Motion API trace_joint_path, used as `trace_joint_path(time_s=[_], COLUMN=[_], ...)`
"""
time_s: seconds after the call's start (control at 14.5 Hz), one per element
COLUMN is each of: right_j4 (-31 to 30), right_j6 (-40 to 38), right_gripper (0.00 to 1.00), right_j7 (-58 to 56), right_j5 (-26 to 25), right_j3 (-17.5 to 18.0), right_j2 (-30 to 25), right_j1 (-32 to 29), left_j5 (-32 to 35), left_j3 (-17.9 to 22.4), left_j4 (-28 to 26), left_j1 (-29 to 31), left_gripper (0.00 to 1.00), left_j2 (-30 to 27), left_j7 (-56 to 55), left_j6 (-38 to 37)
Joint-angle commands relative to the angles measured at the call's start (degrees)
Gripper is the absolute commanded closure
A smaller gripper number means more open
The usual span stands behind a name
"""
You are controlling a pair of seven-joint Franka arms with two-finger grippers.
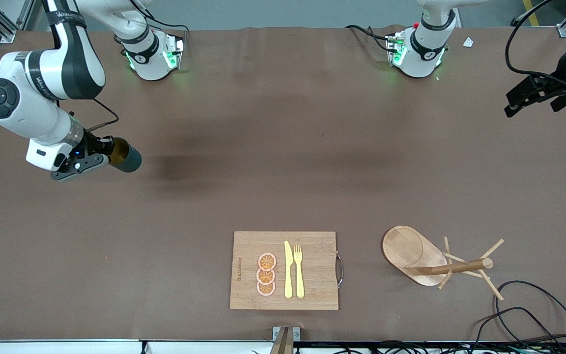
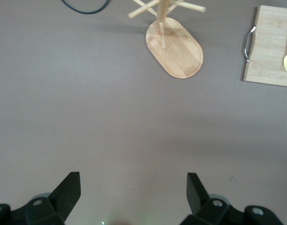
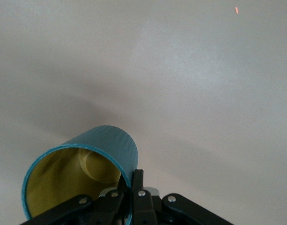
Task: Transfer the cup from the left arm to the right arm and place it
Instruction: 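Lift the teal mug with the right gripper and carry it sideways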
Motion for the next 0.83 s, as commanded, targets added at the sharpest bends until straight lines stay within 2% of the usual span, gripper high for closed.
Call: trace_joint_path(time_s=[0.0, 0.14, 0.34, 0.55, 0.76], right_j4=[-3.38, -3.56, -7.15, -7.25, -7.51], right_j6=[3.22, 6.12, 12.09, 13.33, 17.89], right_gripper=[1.0, 1.0, 1.0, 1.0, 1.0], right_j7=[-8.02, -14.96, -19.8, -23.41, -30.87], right_j5=[-0.51, -0.51, -0.51, -1.3, -1.57], right_j3=[0.98, 1.07, 0.98, 0.98, 0.98], right_j2=[-1.96, -0.21, 0.24, 2.25, 4.63], right_j1=[-2.65, -4.85, -6.96, -7.85, -9.42], left_j5=[0.03, 0.03, 0.03, 0.03, 0.03], left_j3=[-1.12, -1.13, -1.21, -1.13, -1.13], left_j4=[0.28, 0.28, 0.28, 0.28, 0.28], left_j1=[0.02, 0.2, 0.29, 0.29, 0.38], left_gripper=[0.0, 0.0, 0.0, 0.0, 0.0], left_j2=[-0.55, -0.73, -0.82, -0.73, -0.64], left_j7=[0.26, 0.52, -0.18, -0.45, -0.62], left_j6=[-0.94, -1.02, -1.64, -1.64, -1.64])
